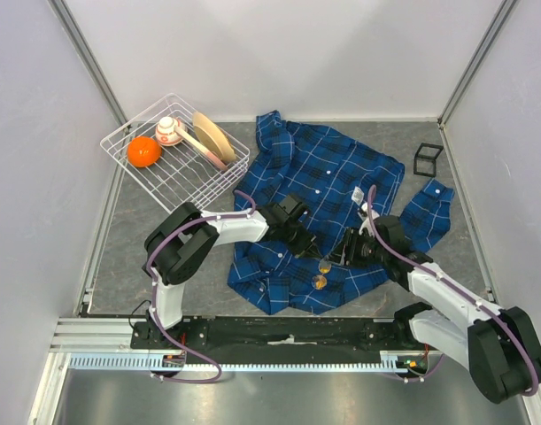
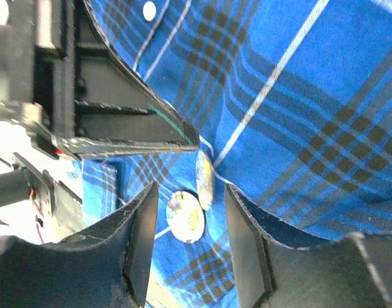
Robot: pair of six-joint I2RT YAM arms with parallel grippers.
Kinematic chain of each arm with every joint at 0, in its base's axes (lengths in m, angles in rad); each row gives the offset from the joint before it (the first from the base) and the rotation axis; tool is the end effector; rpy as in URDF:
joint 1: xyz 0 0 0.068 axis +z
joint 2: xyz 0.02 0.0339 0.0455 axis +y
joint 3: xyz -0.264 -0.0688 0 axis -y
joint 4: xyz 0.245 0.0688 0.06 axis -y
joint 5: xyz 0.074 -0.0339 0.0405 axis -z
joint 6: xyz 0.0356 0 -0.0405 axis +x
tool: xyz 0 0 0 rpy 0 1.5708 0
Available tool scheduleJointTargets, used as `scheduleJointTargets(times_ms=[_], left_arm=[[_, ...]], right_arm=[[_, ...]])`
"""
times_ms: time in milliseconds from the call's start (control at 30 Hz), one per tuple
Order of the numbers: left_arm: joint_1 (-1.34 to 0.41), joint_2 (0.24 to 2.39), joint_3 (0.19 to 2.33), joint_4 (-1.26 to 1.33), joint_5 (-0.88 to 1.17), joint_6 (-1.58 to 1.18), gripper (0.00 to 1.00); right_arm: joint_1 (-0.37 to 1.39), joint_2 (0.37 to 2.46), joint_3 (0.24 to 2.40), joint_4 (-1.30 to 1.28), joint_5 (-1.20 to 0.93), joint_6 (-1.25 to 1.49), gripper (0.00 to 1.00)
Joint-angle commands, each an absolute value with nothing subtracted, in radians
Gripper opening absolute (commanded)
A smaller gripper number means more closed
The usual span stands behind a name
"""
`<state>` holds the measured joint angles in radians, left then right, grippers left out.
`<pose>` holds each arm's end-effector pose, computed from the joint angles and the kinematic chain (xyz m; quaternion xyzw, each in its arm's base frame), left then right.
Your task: Remove the brooch from the garment
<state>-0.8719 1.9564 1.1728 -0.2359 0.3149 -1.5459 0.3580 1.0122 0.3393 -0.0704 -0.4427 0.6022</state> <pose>0.2436 -0.3070 0.1358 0.2740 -0.9110 0.3048 0.0459 0.1700 0.0799 0.1597 0.0212 0.8974 0.3595 0.2550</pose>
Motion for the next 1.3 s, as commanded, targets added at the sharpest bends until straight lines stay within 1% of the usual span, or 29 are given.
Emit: scheduleJointTargets(times_ms=[0,67,167,333,433,467,500,533,567,633,667,700,733,800,867,900,967,1033,1100,1200,1233,1267], left_arm=[[-0.873,1.924,1.209,-0.273,0.258,-1.444,0.05],[-0.874,1.908,1.212,-0.275,0.230,-1.405,0.02],[-0.874,1.890,1.210,-0.279,0.189,-1.350,0.02],[-0.880,1.849,1.204,-0.261,0.178,-1.252,0.02],[-0.896,1.781,1.152,-0.165,0.146,-1.143,0.05],[-0.894,1.766,1.099,-0.078,0.169,-1.108,0.09],[-0.896,1.752,1.079,-0.043,0.181,-1.097,0.10],[-0.896,1.741,1.062,-0.014,0.210,-1.088,0.14],[-0.896,1.740,1.040,0.023,0.236,-1.068,0.22],[-0.896,1.755,1.029,0.072,0.282,-1.069,0.29],[-0.894,1.758,1.011,0.095,0.293,-1.084,0.37],[-0.894,1.758,1.000,0.124,0.299,-1.098,0.39],[-0.896,1.759,0.991,0.135,0.298,-1.117,0.45],[-0.896,1.761,0.980,0.120,0.298,-1.172,0.55],[-0.896,1.769,1.008,0.072,0.299,-1.228,0.61],[-0.894,1.773,1.017,0.054,0.307,-1.242,0.63],[-0.894,1.784,1.043,0.009,0.316,-1.293,0.72],[-0.893,1.796,1.069,-0.072,0.327,-1.362,0.73],[-0.890,1.821,1.078,-0.095,0.350,-1.406,0.73],[-0.888,1.848,1.068,-0.101,0.412,-1.524,0.61],[-0.888,1.853,1.057,-0.104,0.437,-1.586,0.57],[-0.888,1.855,1.054,-0.092,0.443,-1.606,0.57]], right_arm=[[0.348,0.974,0.426,-0.141,-0.364,0.626,0.54],[0.339,0.976,0.434,-0.152,-0.345,0.629,0.52],[0.308,0.985,0.433,-0.150,-0.356,0.634,0.50],[0.299,1.043,0.437,-0.146,-0.386,0.592,0.46],[0.296,1.081,0.434,-0.132,-0.428,0.571,0.46],[0.299,1.094,0.431,-0.121,-0.455,0.566,0.46],[0.298,1.120,0.430,-0.117,-0.469,0.561,0.46],[0.299,1.130,0.428,-0.106,-0.489,0.564,0.45],[0.298,1.140,0.416,-0.077,-0.506,0.569,0.45],[0.299,1.154,0.402,-0.039,-0.549,0.577,0.40],[0.301,1.154,0.391,-0.011,-0.560,0.581,0.39],[0.308,1.154,0.388,-0.008,-0.567,0.581,0.37],[0.310,1.152,0.385,-0.008,-0.569,0.578,0.35],[0.313,1.144,0.380,0.017,-0.577,0.562,0.31],[0.316,1.135,0.370,0.029,-0.580,0.554,0.27],[0.316,1.129,0.367,0.031,-0.578,0.554,0.27],[0.316,1.126,0.361,0.035,-0.578,0.554,0.26],[0.318,1.124,0.353,0.040,-0.587,0.554,0.26],[0.321,1.117,0.347,0.043,-0.584,0.551,0.26],[0.322,1.105,0.336,0.041,-0.577,0.549,0.21],[0.324,1.103,0.333,0.043,-0.575,0.549,0.17],[0.324,1.095,0.333,0.043,-0.569,0.549,0.14]])
